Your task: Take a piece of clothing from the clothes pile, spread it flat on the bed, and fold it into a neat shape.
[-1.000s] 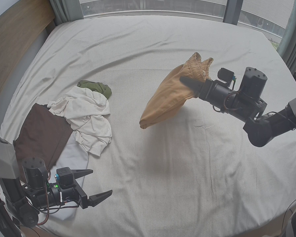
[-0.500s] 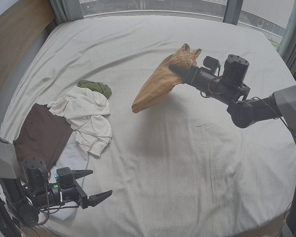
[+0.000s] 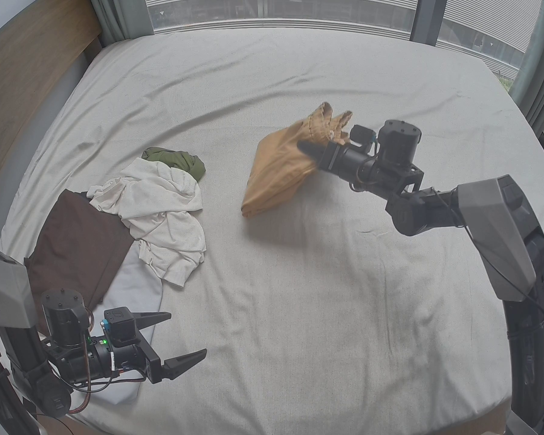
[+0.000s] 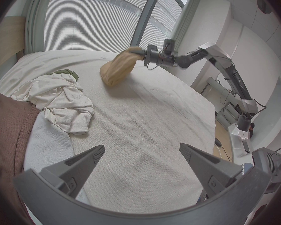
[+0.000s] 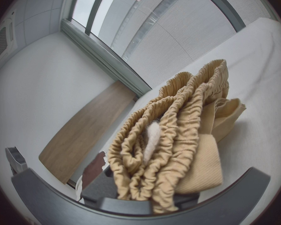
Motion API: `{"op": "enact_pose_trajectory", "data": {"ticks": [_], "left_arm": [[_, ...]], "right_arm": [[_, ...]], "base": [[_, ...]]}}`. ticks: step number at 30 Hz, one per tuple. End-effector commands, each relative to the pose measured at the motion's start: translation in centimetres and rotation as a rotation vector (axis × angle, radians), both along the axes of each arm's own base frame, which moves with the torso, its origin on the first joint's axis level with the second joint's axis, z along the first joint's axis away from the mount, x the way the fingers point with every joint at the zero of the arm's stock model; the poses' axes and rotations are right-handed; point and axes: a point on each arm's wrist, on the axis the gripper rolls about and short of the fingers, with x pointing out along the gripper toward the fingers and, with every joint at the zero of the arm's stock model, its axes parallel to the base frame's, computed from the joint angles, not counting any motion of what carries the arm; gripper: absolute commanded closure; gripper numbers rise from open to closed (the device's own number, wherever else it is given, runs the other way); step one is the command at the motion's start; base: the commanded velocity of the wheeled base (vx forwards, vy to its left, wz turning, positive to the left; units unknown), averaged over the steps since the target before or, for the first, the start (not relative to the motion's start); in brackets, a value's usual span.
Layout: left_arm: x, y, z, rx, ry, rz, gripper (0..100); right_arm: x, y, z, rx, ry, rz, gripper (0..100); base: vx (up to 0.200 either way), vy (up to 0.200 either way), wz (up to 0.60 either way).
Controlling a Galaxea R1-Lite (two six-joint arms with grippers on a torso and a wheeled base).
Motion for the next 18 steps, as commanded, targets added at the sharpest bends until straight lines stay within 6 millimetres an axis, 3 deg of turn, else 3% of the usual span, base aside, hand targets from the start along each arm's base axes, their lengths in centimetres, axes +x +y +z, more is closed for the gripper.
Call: {"op": "enact_pose_trajectory", "data": {"ticks": [1,7,17,18], "left_arm": [[-0.4,0.2,-0.2,0.004,0.017,0.003,0],[-0.4,0.1,-0.1,0.003,0.014,-0.003,0],[-0.2,0.0,-0.1,0.001,0.009,-0.003,0],[-0.2,0.0,-0.1,0.0,0.008,-0.003,0]], "right_arm": [[0.8,-2.4,-5.0,-0.06,0.103,-0.049,100],[-1.7,-4.5,-3.8,-0.103,0.106,-0.073,100],[-3.8,-5.6,-5.4,-0.141,0.129,-0.083,100],[-3.8,-5.6,-5.4,-0.143,0.13,-0.083,0]], "base": [[0.0,0.0,0.0],[0.0,0.0,0.0],[0.0,0.0,0.0],[0.0,0.0,0.0]]}}
